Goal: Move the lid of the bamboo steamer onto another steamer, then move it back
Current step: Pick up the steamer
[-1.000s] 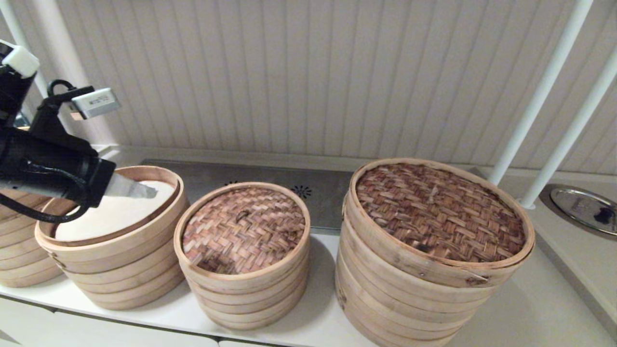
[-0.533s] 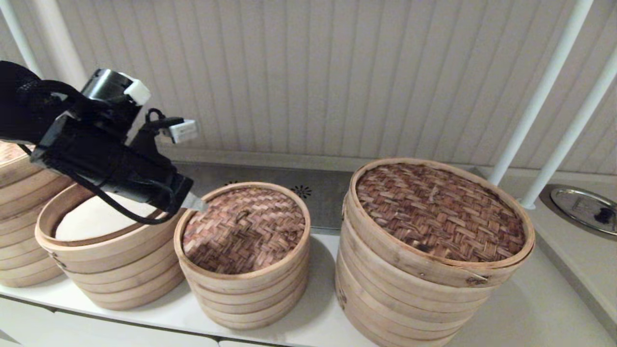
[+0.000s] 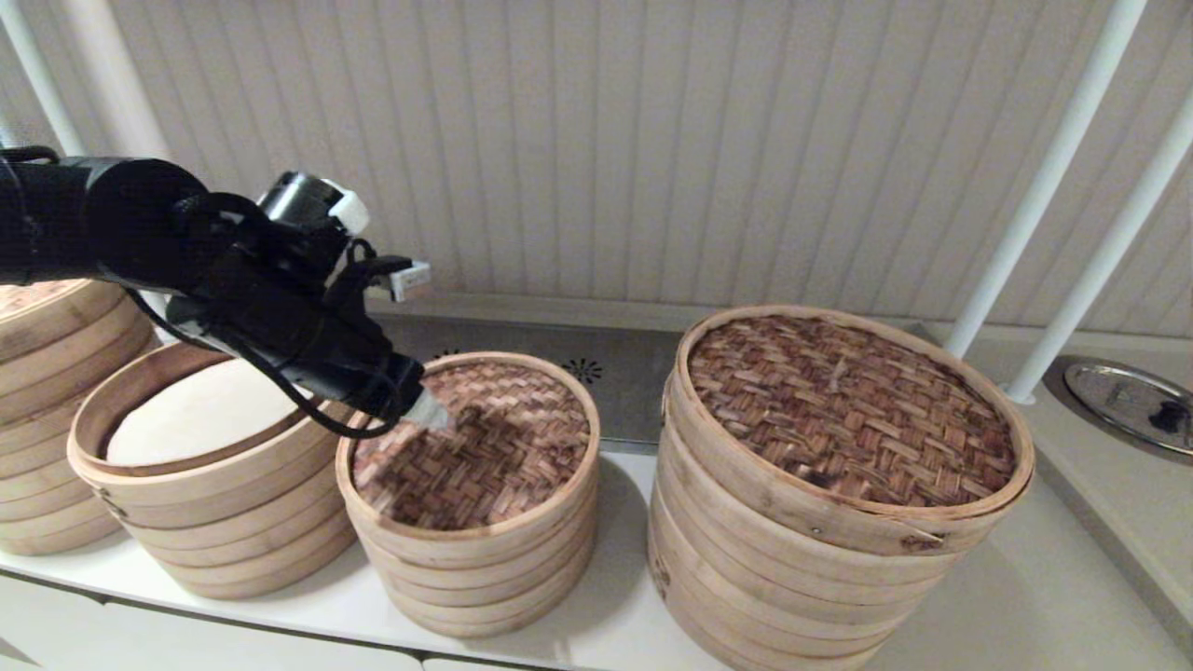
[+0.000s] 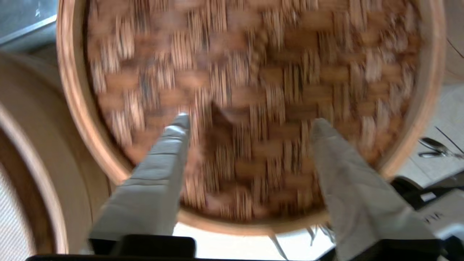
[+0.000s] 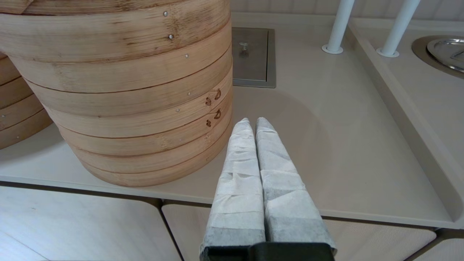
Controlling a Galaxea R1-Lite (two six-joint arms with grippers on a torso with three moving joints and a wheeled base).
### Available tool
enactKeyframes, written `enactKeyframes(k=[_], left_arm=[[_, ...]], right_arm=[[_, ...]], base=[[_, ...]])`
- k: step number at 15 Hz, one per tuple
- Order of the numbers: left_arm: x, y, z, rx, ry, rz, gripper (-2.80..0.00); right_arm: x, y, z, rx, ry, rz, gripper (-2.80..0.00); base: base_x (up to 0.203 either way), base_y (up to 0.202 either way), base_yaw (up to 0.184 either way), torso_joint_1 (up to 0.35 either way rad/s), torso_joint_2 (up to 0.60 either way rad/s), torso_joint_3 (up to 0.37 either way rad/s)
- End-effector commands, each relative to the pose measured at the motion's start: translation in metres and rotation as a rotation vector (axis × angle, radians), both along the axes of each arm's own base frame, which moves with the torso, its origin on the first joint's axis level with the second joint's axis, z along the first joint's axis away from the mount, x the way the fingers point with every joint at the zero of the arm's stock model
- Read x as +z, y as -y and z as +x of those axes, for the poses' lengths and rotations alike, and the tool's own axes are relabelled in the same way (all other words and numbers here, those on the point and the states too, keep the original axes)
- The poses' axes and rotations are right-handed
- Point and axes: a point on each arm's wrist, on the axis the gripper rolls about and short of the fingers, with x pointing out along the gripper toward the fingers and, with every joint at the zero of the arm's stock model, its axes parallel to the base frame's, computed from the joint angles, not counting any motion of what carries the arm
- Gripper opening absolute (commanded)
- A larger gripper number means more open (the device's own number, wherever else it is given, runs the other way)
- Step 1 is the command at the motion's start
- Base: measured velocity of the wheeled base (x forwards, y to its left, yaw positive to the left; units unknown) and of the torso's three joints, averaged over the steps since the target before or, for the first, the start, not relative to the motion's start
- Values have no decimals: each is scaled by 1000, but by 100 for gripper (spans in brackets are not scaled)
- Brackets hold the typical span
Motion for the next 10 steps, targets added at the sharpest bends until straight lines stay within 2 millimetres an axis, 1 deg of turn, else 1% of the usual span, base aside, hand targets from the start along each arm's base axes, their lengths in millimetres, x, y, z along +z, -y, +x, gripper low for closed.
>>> enactKeyframes(k=[1, 3, 4, 6, 10], left_arm=[[-12, 6, 10, -8, -18, 11, 0], [-13, 10, 12, -8, -8, 20, 0], [-19, 18, 15, -7, 0, 41, 0], [-22, 25, 20, -17, 5, 36, 0], [-26, 33, 23, -31, 0, 39, 0]], right_arm=[[0, 0, 0, 0, -3, 0, -280], [0, 0, 0, 0, -3, 0, -280], [0, 0, 0, 0, -1, 0, -280], [0, 0, 0, 0, -3, 0, -280], [0, 0, 0, 0, -2, 0, -280]], base=[[0, 0, 0, 0, 0, 0], [0, 0, 0, 0, 0, 0], [0, 0, 0, 0, 0, 0], [0, 0, 0, 0, 0, 0], [0, 0, 0, 0, 0, 0]])
